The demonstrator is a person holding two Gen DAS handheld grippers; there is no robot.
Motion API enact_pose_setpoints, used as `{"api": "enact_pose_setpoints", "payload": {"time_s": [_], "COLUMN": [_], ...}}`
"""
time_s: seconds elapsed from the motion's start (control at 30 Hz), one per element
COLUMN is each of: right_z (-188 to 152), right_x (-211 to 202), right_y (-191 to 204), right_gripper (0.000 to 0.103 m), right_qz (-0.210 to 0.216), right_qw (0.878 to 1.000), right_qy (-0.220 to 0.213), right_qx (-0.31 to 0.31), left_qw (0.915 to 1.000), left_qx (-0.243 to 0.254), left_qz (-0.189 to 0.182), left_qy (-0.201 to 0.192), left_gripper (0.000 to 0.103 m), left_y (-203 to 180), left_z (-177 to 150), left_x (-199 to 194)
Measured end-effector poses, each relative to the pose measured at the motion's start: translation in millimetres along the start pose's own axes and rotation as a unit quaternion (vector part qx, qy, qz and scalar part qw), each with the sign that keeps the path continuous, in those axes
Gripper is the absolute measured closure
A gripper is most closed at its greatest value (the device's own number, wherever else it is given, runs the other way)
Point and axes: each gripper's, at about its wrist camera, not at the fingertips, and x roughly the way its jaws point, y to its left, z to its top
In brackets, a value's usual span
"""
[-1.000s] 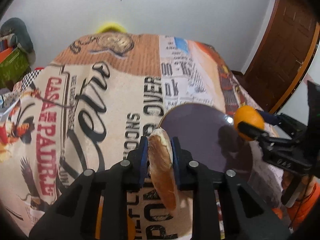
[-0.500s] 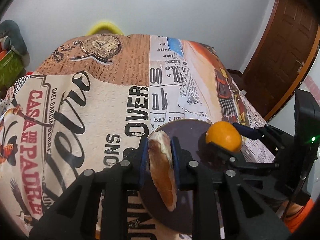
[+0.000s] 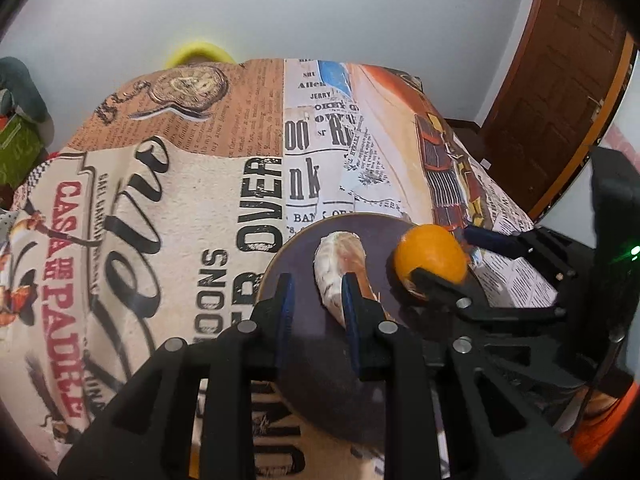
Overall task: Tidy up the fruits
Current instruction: 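Open both tools and lift them away from the plate, then grasp the long gourd with the left tool while the right tool grasps the short gourd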
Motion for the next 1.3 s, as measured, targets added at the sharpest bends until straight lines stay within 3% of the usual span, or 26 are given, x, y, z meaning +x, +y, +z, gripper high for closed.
{"api": "enact_pose_setpoints", "payload": {"time_s": [0.37,0.63,0.83,1.03,1.3], "right_z": [-12.5,-40.1,-66.6,-96.6,-156.5], "right_x": [-96.3,-159.4,-191.2,-206.1,-191.5], "right_y": [4.7,14.2,21.2,30.1,40.1], "right_gripper": [0.036,0.034,0.034,0.03,0.03], "right_qz": [-0.011,-0.019,-0.026,-0.025,-0.034], "right_qw": [0.998,0.996,0.996,0.996,0.998], "right_qy": [-0.055,-0.08,-0.086,-0.077,-0.02], "right_qx": [0.01,0.019,0.03,0.04,0.046], "left_qw": [0.9993,0.9986,0.9976,0.9975,0.9998], "left_qx": [0.003,0.0,0.008,0.016,0.004], "left_qz": [0.017,0.016,0.021,0.02,0.004], "left_qy": [-0.033,-0.05,-0.065,-0.065,-0.017], "left_gripper": [0.078,0.075,0.061,0.048,0.048], "left_y": [-2.4,-10.5,-19.3,-24.4,-21.7], "left_z": [-25.4,-56.7,-85.6,-115.9,-154.9], "left_x": [-83.7,-141.8,-177.7,-196.6,-182.9]}}
